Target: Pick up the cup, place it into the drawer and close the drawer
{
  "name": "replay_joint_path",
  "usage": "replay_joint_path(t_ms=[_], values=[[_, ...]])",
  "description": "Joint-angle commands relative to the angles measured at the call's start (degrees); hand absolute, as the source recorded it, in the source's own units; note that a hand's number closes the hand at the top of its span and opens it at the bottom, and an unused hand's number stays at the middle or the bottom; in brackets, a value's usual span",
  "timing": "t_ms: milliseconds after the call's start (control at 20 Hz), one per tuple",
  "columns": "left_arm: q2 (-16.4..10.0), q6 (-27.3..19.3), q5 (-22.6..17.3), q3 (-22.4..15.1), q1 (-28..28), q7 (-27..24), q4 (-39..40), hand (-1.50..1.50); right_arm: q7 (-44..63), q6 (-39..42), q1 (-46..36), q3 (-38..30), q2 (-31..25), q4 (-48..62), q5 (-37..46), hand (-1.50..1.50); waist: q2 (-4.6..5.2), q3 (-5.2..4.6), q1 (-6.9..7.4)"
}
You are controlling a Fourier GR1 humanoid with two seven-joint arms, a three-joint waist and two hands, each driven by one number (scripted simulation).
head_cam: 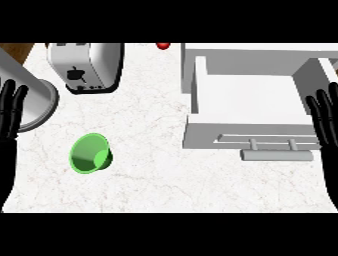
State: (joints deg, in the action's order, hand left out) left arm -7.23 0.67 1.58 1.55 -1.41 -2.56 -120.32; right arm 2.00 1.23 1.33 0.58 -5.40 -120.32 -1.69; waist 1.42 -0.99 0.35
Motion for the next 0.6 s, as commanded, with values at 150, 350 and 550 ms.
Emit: replay_joint_path(t_ms=[150,350,550], values=[[0.0,8.7,-7.4,-4.9,4.9,-1.5,-0.6,-1.50,-0.7,-0.6,-1.5,-1.9,-0.6,0.8,1.2,-1.50,-1.47,0.97,-0.24],[2.4,11.2,-19.0,-6.0,8.8,5.1,1.9,-1.50,3.5,2.0,-1.0,-1.9,-4.3,-2.0,1.5,-1.50,-1.48,0.91,-0.49],[1.6,12.6,-23.7,-4.1,12.3,6.8,0.4,-1.50,-0.1,2.1,0.4,0.1,-2.7,0.3,4.0,-1.50,-1.48,0.98,-0.19]])
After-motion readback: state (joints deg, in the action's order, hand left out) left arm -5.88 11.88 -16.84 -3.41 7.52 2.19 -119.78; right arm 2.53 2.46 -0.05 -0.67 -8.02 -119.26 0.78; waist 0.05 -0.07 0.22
